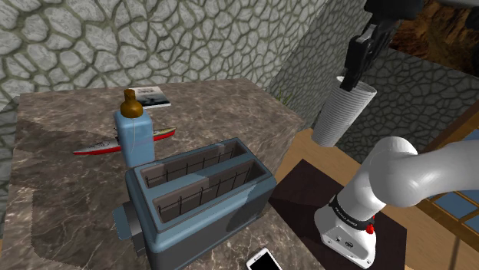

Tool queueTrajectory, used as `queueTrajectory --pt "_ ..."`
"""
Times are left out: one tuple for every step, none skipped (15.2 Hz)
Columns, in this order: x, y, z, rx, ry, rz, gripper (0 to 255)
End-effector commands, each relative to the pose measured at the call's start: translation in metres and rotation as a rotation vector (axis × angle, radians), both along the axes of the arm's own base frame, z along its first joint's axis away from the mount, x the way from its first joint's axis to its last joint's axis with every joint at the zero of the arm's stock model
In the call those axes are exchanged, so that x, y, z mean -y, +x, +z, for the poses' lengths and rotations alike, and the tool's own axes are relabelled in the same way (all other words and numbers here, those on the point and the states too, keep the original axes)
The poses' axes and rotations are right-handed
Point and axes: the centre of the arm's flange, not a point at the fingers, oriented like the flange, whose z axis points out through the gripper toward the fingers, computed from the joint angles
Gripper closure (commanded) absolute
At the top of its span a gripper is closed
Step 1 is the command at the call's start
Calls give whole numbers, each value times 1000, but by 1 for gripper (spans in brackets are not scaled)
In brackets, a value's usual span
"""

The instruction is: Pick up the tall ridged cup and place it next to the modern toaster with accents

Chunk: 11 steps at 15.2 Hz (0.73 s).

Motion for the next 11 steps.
queueTrajectory --pt "-21 -14 1 0 1 -1 255" --pt "-32 -21 1 0 1 -1 255" --pt "-43 -28 1 0 1 -1 255" --pt "-54 -35 1 0 1 -1 255" --pt "-75 -47 1 0 1 -1 255" --pt "-75 -47 -4 0 1 -1 255" --pt "-75 -47 -10 0 0 -1 255" --pt "-75 -47 -15 0 0 -1 255" --pt "-75 -47 -20 0 0 -1 255" --pt "-75 -47 -26 0 0 -1 255" --pt "-75 -47 -31 0 0 -1 255"
